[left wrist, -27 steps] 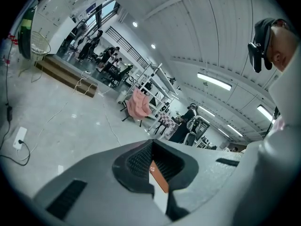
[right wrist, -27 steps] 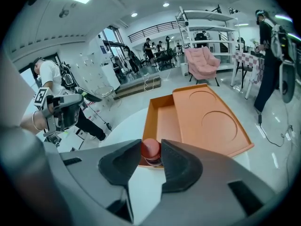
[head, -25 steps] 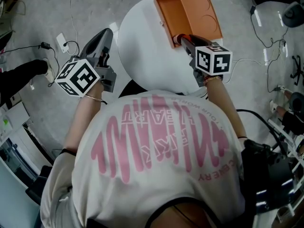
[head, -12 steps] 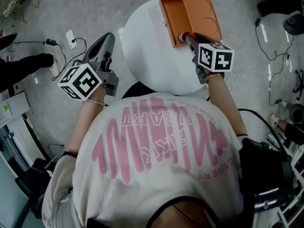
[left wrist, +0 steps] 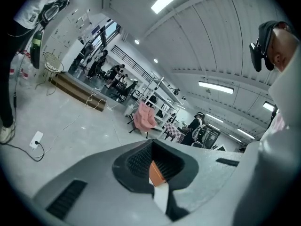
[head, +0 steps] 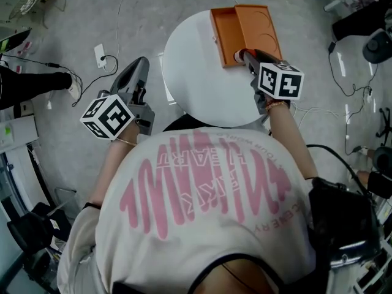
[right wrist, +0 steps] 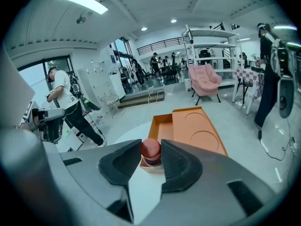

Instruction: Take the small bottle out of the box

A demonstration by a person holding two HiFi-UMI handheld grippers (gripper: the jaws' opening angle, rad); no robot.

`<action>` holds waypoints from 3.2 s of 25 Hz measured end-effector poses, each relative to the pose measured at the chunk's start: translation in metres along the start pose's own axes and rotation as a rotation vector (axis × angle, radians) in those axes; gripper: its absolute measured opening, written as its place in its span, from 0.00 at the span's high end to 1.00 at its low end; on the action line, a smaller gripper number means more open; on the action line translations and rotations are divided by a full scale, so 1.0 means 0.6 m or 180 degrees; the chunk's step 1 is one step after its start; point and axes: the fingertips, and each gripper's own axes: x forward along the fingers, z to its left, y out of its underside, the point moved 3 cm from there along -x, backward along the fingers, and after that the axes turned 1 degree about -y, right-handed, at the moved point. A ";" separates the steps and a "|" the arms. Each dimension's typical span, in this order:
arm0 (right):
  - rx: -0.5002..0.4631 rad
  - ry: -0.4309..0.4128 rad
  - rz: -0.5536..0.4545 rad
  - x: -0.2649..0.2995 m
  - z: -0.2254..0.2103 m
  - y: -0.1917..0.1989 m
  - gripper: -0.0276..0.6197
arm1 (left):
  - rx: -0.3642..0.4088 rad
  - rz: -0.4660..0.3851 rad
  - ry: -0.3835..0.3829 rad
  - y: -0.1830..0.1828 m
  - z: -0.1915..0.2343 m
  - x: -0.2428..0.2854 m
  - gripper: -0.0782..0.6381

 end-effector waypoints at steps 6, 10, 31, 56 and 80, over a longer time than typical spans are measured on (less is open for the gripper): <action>-0.0047 -0.0056 -0.0129 -0.042 0.014 -0.010 0.76 | -0.0003 -0.0028 0.0000 0.008 -0.022 -0.020 0.88; -0.0079 -0.0088 -0.0285 -0.068 0.013 -0.016 0.76 | -0.0005 -0.0047 0.0032 0.024 -0.040 -0.023 0.88; 0.0008 -0.0105 -0.0512 -0.232 0.024 0.077 0.76 | 0.0130 -0.0027 0.0174 0.117 -0.164 -0.119 0.88; 0.0095 -0.0282 -0.0897 -0.464 0.091 0.235 0.76 | 0.0125 -0.0056 0.0119 0.253 -0.254 -0.334 0.88; 0.0220 -0.0016 -0.1403 -0.601 0.252 0.298 0.76 | 0.0282 0.0154 0.0545 0.223 -0.258 -0.476 0.88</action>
